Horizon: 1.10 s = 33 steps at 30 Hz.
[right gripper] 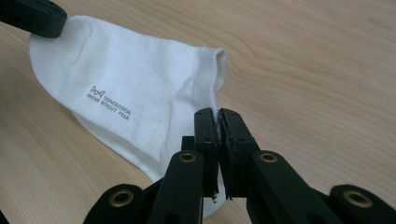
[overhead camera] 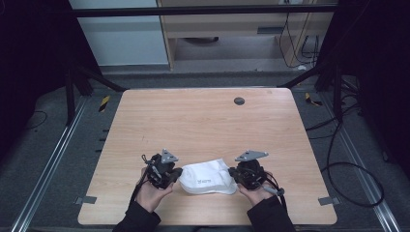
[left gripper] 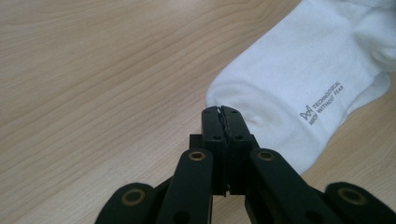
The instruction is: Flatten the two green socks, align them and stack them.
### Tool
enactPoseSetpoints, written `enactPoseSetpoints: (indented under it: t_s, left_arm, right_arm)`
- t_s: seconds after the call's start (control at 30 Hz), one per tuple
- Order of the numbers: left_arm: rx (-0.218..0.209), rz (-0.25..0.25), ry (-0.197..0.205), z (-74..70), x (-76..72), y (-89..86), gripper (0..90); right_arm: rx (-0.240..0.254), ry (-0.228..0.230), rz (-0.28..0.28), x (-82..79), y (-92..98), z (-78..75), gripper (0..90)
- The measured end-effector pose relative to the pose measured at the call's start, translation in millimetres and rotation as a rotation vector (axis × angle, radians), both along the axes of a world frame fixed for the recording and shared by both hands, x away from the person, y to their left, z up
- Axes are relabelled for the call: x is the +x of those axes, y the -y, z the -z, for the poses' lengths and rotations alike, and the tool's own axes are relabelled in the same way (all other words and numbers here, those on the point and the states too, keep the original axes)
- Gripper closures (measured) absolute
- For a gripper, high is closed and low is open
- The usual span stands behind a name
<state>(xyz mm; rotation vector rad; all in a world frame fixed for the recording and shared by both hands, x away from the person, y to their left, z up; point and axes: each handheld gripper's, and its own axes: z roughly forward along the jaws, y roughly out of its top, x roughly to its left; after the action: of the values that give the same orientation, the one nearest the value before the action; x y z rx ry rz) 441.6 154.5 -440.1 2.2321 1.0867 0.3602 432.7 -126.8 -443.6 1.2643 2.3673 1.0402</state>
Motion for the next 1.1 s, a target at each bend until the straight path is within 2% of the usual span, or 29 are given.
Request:
enactPoseSetpoints:
  t_s: [0.13, 0.47, 0.83, 1.1]
  left_arm:
    - [0.02, 0.016, -0.015, 5.1, -0.4, 4.7, 89.3]
    - [0.047, 0.02, -0.043, 19.3, 3.8, 9.0, 89.3]
    - [0.079, 0.033, -0.042, 29.8, 5.2, 12.9, 89.3]
    - [0.075, 0.032, -0.039, 32.7, 4.7, 14.1, 88.6]
  right_arm:
    - [0.001, -0.028, 0.001, -4.9, 4.5, 10.2, 86.2]
    - [-0.023, -0.051, 0.001, -3.8, 6.1, 20.3, 85.9]
    - [-0.051, -0.054, -0.007, 0.2, 9.9, 31.1, 84.9]
    - [-0.077, -0.053, -0.001, 2.8, 10.4, 38.6, 83.2]
